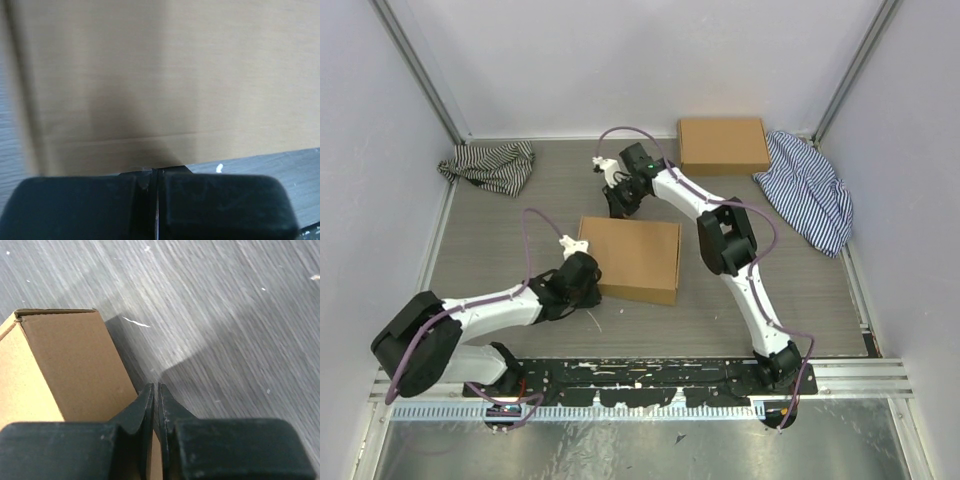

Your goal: Fold the paper box

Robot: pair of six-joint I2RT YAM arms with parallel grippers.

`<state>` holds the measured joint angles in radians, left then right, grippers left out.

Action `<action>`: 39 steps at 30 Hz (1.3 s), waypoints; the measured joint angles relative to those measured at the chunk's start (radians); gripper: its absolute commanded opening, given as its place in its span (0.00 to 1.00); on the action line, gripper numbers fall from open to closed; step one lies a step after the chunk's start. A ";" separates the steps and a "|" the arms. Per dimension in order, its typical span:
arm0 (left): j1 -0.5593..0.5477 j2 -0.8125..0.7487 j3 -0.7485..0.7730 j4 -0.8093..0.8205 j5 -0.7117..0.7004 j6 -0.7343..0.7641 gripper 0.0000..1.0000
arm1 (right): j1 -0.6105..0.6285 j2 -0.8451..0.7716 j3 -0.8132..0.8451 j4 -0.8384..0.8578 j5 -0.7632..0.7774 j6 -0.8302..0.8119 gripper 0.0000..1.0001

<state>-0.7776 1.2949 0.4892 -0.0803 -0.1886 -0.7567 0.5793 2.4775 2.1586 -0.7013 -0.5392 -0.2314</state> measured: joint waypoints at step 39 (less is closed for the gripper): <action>-0.454 0.287 0.377 -0.028 -0.034 -0.003 0.13 | -0.153 -0.339 -0.577 0.136 0.258 0.416 0.20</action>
<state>-1.2312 1.5822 0.8661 -0.1081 -0.2226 -0.7601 0.4263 2.1387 1.5818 -0.5652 -0.2810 0.1844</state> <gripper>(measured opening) 0.141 0.215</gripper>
